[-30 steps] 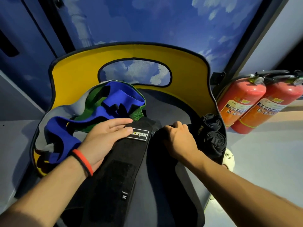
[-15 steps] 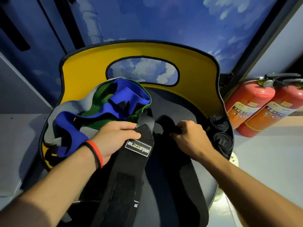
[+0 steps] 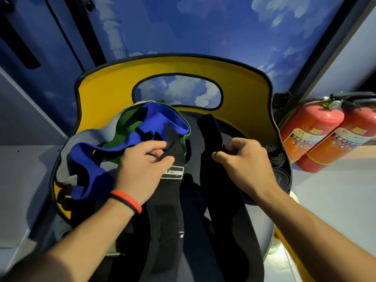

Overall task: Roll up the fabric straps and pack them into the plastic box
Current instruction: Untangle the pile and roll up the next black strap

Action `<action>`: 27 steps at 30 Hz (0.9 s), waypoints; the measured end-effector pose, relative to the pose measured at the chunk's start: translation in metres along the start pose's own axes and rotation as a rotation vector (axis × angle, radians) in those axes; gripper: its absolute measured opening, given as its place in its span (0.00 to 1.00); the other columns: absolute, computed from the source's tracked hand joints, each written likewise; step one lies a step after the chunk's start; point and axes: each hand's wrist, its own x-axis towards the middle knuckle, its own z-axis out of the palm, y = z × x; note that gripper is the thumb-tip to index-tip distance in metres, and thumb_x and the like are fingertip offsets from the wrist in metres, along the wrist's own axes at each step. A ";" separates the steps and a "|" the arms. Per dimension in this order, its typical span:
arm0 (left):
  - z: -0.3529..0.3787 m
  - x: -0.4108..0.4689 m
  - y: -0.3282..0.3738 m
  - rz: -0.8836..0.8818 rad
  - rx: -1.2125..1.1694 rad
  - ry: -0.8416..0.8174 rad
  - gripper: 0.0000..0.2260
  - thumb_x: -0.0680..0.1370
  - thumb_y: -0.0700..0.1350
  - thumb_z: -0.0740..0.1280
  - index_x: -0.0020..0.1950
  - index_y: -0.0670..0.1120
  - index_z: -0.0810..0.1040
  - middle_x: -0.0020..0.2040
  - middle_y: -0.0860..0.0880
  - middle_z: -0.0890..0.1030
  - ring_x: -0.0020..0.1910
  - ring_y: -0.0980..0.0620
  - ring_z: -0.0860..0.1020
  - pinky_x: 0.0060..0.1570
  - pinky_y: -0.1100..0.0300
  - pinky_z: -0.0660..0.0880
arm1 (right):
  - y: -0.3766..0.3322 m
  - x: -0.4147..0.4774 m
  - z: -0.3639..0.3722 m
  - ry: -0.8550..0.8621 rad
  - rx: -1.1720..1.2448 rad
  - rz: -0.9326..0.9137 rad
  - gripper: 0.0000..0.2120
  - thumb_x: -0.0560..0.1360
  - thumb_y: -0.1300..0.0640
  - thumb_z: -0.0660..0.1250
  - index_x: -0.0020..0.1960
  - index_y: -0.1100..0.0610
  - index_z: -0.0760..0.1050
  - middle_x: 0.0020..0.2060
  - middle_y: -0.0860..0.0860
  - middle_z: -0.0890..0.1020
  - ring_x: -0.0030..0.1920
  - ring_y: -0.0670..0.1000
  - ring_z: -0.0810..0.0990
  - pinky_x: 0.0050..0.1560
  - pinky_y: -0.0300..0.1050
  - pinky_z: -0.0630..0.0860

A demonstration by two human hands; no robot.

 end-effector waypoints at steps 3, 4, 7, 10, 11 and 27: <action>0.010 0.000 -0.001 0.052 -0.011 0.054 0.14 0.72 0.38 0.77 0.54 0.52 0.83 0.42 0.52 0.82 0.38 0.63 0.81 0.40 0.73 0.74 | -0.006 -0.002 0.003 0.008 0.015 -0.023 0.17 0.70 0.50 0.76 0.35 0.61 0.72 0.29 0.54 0.78 0.33 0.56 0.79 0.30 0.48 0.72; 0.011 -0.001 -0.001 0.063 -0.014 0.064 0.14 0.72 0.38 0.78 0.53 0.53 0.82 0.42 0.52 0.83 0.39 0.61 0.81 0.41 0.72 0.75 | -0.008 -0.003 0.005 0.006 0.003 -0.032 0.17 0.70 0.51 0.75 0.35 0.60 0.73 0.28 0.53 0.78 0.33 0.55 0.79 0.29 0.47 0.71; 0.018 -0.003 -0.001 0.085 -0.039 0.085 0.15 0.71 0.39 0.78 0.49 0.57 0.81 0.41 0.53 0.82 0.37 0.61 0.81 0.40 0.70 0.75 | -0.013 -0.005 0.013 0.006 -0.053 -0.064 0.14 0.71 0.51 0.74 0.35 0.57 0.73 0.28 0.49 0.78 0.34 0.51 0.79 0.31 0.48 0.74; 0.024 -0.007 0.001 0.076 -0.083 0.063 0.13 0.71 0.39 0.78 0.49 0.54 0.82 0.39 0.54 0.81 0.35 0.64 0.80 0.38 0.73 0.74 | -0.016 -0.007 0.020 0.007 -0.081 -0.093 0.11 0.71 0.51 0.73 0.36 0.55 0.74 0.30 0.47 0.78 0.37 0.50 0.78 0.33 0.46 0.73; 0.026 -0.008 0.001 0.062 -0.103 0.060 0.13 0.70 0.40 0.79 0.50 0.53 0.83 0.39 0.55 0.81 0.34 0.64 0.80 0.37 0.73 0.73 | -0.016 -0.008 0.023 0.005 -0.085 -0.111 0.10 0.72 0.51 0.72 0.37 0.54 0.75 0.30 0.47 0.78 0.37 0.50 0.78 0.34 0.46 0.72; 0.037 -0.016 -0.011 0.004 -0.247 -0.007 0.09 0.75 0.48 0.75 0.53 0.58 0.83 0.44 0.58 0.85 0.47 0.60 0.83 0.47 0.67 0.77 | -0.025 -0.020 0.028 -0.159 0.029 -0.139 0.15 0.80 0.47 0.66 0.38 0.52 0.84 0.28 0.49 0.82 0.31 0.48 0.81 0.32 0.46 0.78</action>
